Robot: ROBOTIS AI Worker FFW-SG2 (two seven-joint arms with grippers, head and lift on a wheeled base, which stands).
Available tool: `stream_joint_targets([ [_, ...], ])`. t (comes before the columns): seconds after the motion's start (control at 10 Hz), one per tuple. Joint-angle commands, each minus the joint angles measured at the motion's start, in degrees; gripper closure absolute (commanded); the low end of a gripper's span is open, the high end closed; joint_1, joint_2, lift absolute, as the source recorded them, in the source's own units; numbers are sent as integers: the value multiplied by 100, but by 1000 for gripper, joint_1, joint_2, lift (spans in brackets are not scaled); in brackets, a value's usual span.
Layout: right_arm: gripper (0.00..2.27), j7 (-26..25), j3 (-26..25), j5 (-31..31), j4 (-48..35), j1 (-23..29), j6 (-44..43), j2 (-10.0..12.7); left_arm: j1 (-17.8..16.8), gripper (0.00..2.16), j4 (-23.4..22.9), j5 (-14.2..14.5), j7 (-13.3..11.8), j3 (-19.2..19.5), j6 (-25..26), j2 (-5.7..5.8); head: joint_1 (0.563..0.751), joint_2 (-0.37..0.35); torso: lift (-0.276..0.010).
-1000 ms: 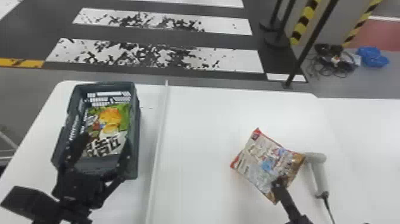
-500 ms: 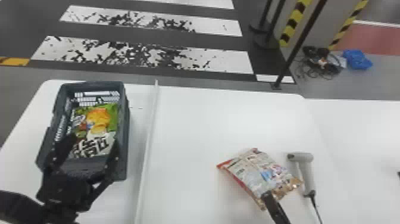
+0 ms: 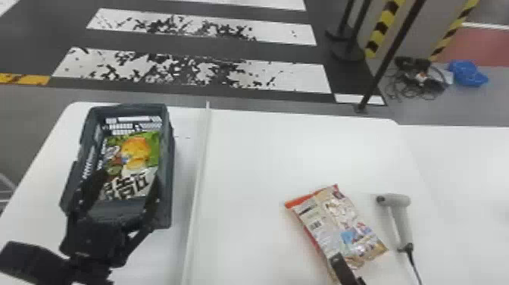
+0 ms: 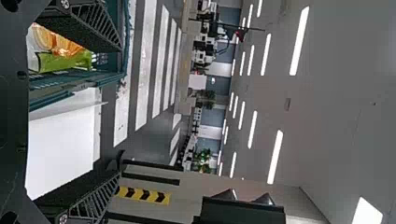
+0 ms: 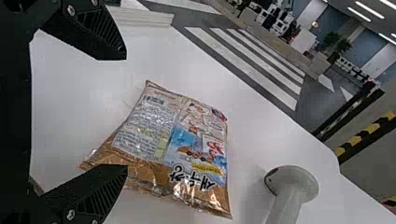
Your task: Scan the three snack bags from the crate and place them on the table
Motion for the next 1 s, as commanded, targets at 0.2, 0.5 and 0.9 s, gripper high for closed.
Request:
stream_joint_targets([
  [0.2,167,1185,-228,1595,-5,-628,135,0,0,66,25,4,26,0,-132,-2,695,-46,-37],
  [0.5,1983,1923,-659,2562,768,-1401,-322,-9,0,66,25,4,26,9,-132,7,695,-39,-37],
  [0.9,2219,1914,-1019,3213,1849,-2095,-850,-79,9,66,34,-14,-9,9,-149,7,695,-124,-37],
])
